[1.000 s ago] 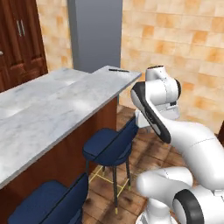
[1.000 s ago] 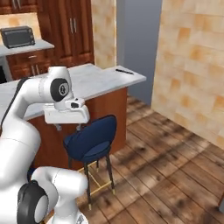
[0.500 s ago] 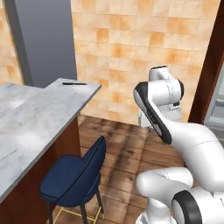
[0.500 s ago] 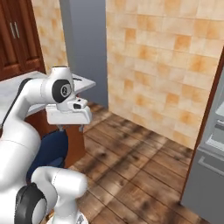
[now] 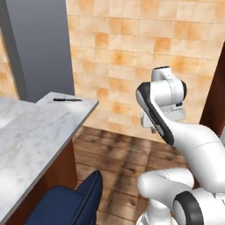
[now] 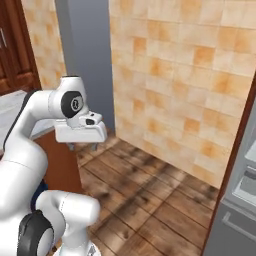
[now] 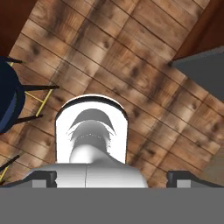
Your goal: Retrieve the butter from the fridge and place it on a plate on the dining table. Then retrieve the butter knife by the fridge and place it near the plate.
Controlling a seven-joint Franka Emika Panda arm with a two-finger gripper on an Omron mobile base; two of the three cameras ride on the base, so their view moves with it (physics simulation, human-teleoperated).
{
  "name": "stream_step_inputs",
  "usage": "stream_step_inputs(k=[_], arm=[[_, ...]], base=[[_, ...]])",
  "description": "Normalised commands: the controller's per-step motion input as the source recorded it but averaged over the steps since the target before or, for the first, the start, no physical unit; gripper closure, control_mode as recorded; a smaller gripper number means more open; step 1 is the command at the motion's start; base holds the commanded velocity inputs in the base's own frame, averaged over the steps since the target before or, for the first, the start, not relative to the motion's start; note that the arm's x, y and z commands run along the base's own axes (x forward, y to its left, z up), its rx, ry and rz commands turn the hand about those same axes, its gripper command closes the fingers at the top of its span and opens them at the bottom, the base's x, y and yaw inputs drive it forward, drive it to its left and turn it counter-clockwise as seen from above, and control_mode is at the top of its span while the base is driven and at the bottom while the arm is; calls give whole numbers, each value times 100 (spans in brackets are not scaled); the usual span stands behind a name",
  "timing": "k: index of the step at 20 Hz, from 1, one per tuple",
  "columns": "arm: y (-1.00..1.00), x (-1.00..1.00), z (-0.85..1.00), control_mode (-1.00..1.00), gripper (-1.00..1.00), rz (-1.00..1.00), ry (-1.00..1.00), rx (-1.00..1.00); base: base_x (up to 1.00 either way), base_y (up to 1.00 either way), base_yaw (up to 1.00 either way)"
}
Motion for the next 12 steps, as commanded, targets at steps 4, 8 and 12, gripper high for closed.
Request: stream_step_inputs(k=[4, 8, 12], arm=[[0, 0, 0, 100, -100, 0, 0, 0], [0, 0, 0, 100, -100, 0, 0, 0], [0, 0, 0, 100, -100, 0, 0, 0]], base=[[61, -10, 21], [22, -11, 35], [12, 0, 38]])
